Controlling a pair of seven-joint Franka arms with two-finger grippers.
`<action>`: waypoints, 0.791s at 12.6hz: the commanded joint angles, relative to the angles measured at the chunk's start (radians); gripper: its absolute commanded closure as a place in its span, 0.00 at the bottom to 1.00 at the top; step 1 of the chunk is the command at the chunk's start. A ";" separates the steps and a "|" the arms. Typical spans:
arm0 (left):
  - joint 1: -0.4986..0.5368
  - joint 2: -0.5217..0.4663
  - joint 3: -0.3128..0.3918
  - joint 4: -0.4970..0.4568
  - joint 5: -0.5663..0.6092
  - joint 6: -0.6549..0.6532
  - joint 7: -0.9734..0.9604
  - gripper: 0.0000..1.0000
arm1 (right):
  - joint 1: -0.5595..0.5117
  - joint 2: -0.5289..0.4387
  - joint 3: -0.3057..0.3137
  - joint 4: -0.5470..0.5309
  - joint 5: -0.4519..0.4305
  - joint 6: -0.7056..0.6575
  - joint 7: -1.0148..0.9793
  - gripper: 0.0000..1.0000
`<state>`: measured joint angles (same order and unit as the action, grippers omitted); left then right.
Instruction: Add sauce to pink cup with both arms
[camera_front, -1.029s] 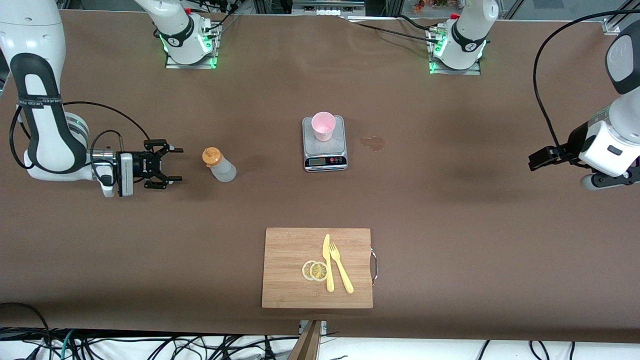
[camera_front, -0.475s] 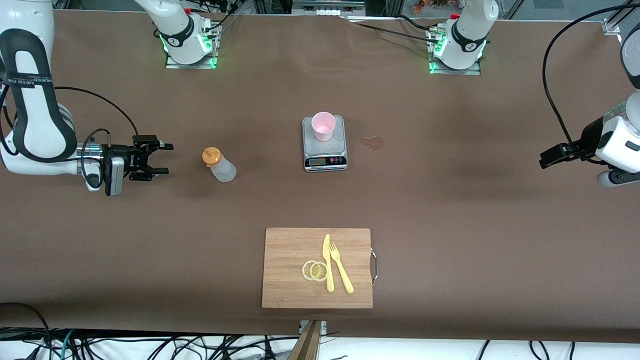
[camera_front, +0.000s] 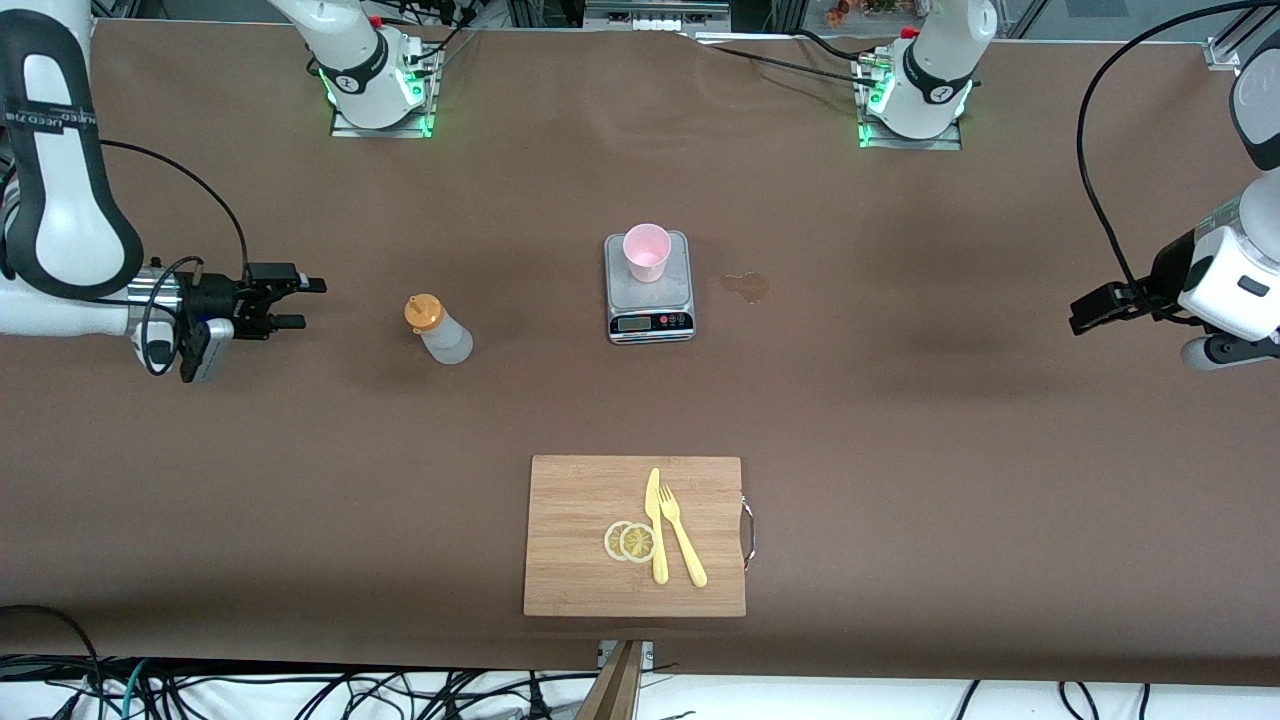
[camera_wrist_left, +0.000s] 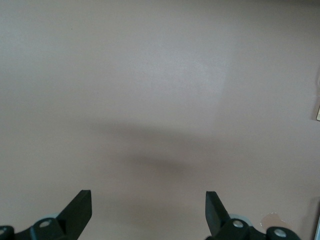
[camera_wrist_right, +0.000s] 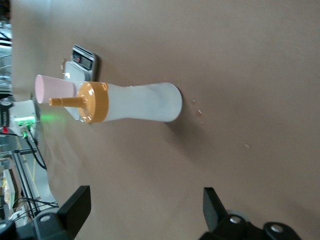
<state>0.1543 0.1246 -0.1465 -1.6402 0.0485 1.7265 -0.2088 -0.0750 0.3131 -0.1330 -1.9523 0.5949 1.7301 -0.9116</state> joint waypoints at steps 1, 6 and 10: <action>0.005 -0.008 -0.001 0.010 -0.058 -0.019 -0.003 0.00 | 0.024 -0.092 0.003 -0.022 -0.128 0.020 0.150 0.01; 0.007 -0.008 -0.001 0.008 -0.061 -0.019 -0.003 0.00 | 0.084 -0.183 0.004 -0.005 -0.322 0.019 0.379 0.01; 0.011 -0.008 -0.001 0.006 -0.061 -0.021 -0.003 0.00 | 0.109 -0.265 0.045 0.007 -0.495 0.002 0.586 0.01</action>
<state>0.1556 0.1246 -0.1453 -1.6402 0.0038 1.7243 -0.2096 0.0273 0.1005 -0.1145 -1.9382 0.1733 1.7410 -0.4220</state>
